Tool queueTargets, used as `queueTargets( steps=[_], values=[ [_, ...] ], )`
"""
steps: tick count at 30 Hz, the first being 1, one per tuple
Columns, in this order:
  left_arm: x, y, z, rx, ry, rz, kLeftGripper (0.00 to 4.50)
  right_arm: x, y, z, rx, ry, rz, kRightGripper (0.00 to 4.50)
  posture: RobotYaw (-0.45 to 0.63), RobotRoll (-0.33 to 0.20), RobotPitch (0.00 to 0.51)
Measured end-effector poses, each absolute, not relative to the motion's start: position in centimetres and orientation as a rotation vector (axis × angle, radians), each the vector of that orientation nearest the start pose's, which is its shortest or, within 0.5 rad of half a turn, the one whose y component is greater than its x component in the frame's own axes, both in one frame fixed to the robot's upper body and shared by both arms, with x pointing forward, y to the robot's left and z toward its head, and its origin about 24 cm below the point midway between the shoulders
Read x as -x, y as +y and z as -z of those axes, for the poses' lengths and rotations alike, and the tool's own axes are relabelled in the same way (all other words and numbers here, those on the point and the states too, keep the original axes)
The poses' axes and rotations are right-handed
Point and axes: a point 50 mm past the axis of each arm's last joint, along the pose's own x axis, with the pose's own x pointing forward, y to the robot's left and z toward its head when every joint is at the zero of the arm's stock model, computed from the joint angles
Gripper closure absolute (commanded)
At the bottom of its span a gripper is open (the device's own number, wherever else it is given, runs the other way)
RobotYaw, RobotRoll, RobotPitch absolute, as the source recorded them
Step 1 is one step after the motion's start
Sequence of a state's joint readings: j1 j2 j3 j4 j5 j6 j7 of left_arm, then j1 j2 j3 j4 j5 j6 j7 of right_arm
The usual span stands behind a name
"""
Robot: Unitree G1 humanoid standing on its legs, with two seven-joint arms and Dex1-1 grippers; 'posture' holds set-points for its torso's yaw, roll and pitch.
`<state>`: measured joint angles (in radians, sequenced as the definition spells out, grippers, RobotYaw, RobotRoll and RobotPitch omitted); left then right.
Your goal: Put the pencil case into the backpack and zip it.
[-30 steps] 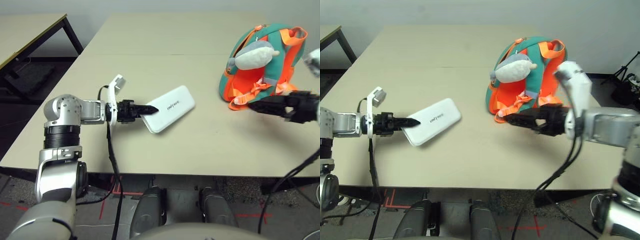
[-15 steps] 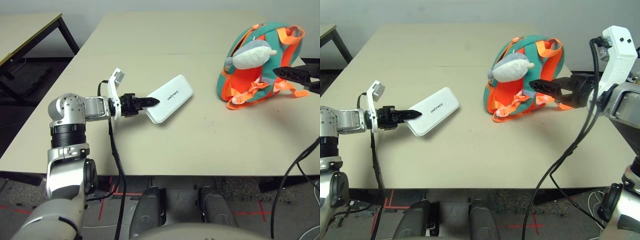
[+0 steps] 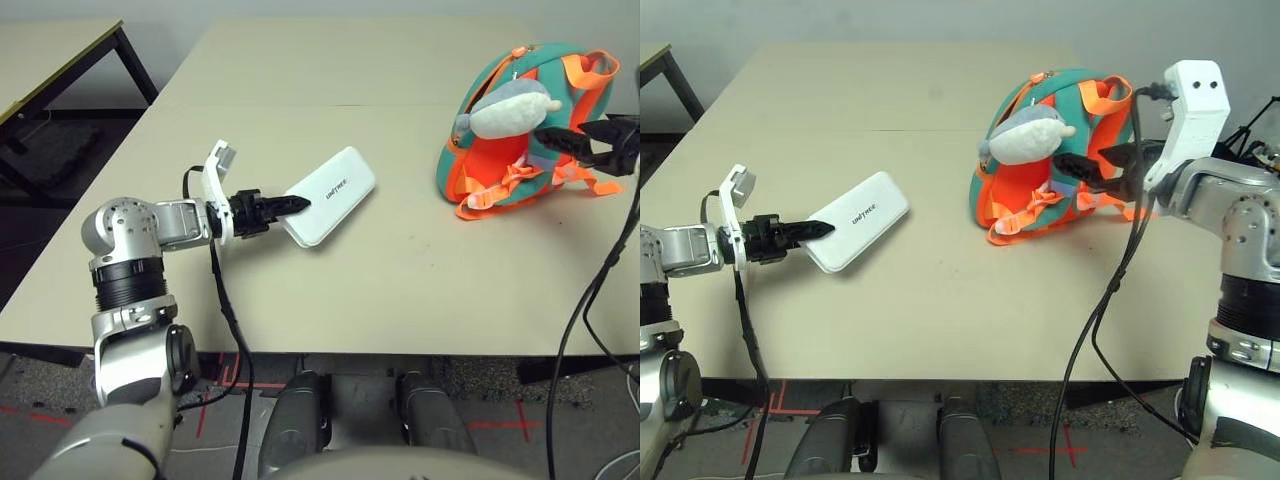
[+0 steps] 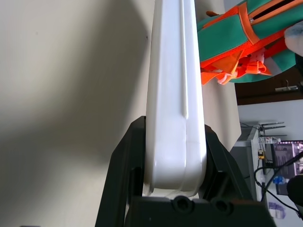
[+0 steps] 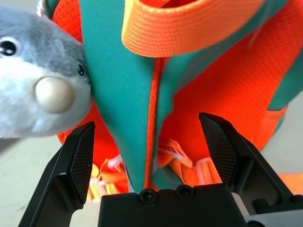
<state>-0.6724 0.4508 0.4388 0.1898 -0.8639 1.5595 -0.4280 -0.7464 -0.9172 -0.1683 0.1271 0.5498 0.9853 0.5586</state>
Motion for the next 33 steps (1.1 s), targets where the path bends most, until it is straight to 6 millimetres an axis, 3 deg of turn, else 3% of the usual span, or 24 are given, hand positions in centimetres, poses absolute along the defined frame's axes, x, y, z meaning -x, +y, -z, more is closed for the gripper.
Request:
queueTargets(
  steps=[9,12,24,33],
  values=[
    [-30.1,20.1,-15.2,0.685,0.689,0.729,3.05,-32.6,-28.9,-23.5,0.105,0.279,-0.317,0.0,0.05,0.0,0.116],
    [-30.1,20.0,-15.1,0.686,0.696,0.73,3.05,-32.7,-28.9,-23.4,0.11,0.274,-0.32,0.55,0.05,0.0,0.111],
    [-30.1,20.0,-15.3,0.682,0.693,0.729,3.05,-33.0,-28.4,-23.0,0.102,0.257,-0.339,4.26,0.04,0.0,0.093],
    [-30.3,20.1,-15.7,0.672,0.69,0.734,3.05,-31.7,-27.7,-23.6,0.103,0.251,-0.376,4.31,0.0,0.0,0.1]
  ],
)
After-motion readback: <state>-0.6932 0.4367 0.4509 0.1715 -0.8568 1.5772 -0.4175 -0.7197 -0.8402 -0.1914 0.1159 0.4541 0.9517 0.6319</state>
